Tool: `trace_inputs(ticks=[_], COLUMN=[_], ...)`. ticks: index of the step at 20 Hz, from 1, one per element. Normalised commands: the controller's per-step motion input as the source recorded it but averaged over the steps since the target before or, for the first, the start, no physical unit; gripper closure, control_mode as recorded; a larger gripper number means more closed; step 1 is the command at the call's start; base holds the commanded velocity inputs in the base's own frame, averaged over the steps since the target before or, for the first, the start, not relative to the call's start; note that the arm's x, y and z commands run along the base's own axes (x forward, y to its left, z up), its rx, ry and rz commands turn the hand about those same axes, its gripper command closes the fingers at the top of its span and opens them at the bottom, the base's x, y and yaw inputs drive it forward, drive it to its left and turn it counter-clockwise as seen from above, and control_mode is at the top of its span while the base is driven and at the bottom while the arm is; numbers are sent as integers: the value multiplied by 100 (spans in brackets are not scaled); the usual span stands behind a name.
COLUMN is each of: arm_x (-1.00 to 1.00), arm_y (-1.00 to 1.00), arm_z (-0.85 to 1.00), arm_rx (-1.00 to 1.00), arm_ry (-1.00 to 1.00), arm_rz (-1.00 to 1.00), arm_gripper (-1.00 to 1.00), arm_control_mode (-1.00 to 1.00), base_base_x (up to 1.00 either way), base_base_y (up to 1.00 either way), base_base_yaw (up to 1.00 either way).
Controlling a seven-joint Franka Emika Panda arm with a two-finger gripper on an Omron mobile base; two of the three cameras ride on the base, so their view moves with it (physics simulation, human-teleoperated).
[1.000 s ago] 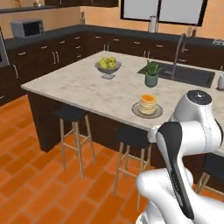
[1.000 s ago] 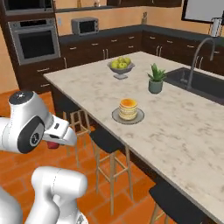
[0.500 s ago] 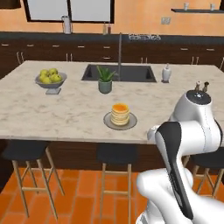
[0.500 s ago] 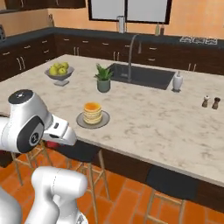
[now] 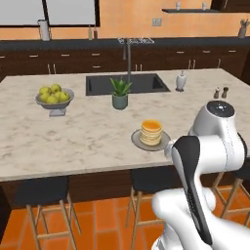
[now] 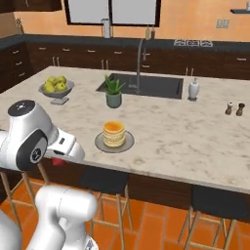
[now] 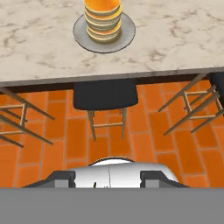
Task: Take the strawberry from the fridge and place it on top of the pancake, located on the dining counter.
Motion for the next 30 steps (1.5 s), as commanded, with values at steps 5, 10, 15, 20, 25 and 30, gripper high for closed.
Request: trace_inputs(ticks=[5,10,15,20,25,30], arm_x=[0,0,0,0,0,70], arm_y=[0,0,0,0,0,4], arm_z=[0,0,0,0,0,6], arm_rx=[0,0,0,0,0,0], arm_ry=[0,0,0,0,0,0], arm_rz=[0,0,0,0,0,0], arm_gripper=[100,100,100,100,100,100], arm_control_mode=[100,100,100,100,100,-100], base_base_x=[58,68,49,18,37,0], base_base_y=[0,3,32,59,10,0], base_base_yaw=[0,-7,-25,-32,-15,0])
